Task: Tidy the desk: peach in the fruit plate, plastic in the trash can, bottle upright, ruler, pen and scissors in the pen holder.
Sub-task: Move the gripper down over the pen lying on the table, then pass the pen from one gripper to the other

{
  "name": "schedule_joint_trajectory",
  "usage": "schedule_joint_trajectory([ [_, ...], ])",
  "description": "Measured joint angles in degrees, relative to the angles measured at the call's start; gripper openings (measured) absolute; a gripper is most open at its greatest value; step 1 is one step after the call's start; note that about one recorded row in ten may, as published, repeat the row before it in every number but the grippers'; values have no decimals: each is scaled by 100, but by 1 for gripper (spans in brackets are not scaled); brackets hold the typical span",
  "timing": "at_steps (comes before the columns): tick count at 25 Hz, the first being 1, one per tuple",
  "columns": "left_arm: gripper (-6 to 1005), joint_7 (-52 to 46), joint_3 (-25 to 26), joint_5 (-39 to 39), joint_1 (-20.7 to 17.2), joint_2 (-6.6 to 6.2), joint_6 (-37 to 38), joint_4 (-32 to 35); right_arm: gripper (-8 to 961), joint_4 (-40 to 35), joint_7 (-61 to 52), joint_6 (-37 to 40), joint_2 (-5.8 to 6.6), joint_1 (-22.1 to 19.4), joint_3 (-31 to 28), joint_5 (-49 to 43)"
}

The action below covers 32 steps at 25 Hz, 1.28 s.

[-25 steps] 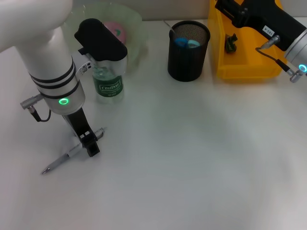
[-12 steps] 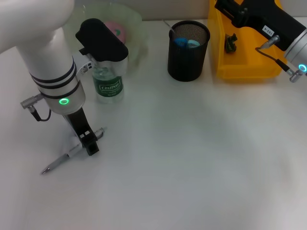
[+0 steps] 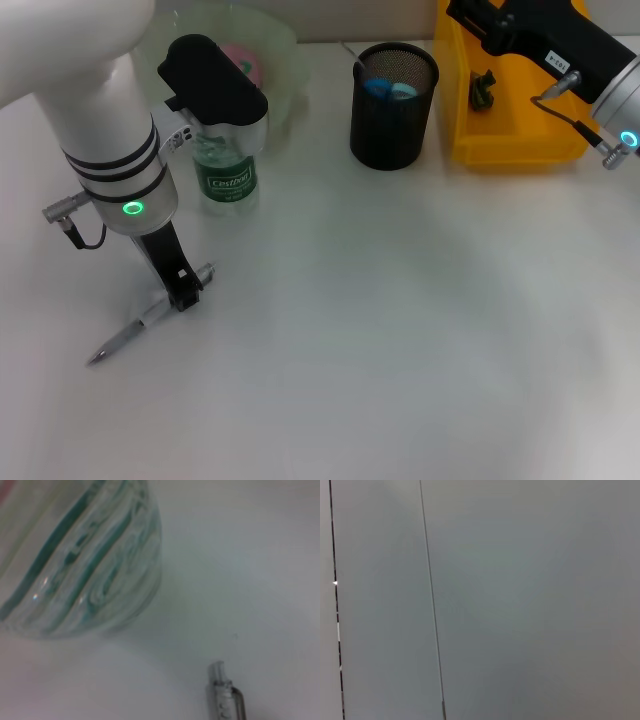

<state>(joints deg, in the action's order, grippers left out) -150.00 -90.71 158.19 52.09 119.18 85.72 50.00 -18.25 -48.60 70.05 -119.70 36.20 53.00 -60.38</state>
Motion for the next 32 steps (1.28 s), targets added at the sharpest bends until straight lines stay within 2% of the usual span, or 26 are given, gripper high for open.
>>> schedule_joint_trajectory([
  [7, 203, 50, 43, -18, 12, 1, -14, -29, 603, 2, 0, -1, 0, 2, 0, 0],
  [21, 180, 47, 46, -34, 29, 0, 10, 68, 604, -12, 0, -8, 0, 10, -6, 57],
  [30, 180, -96, 368, 15, -260, -30, 56, 1058, 604, 19, 69, 44, 3, -144, -10, 579],
  [32, 181, -97, 553, 16, -431, -45, 60, 1605, 604, 18, 68, 52, 3, -166, -9, 588],
])
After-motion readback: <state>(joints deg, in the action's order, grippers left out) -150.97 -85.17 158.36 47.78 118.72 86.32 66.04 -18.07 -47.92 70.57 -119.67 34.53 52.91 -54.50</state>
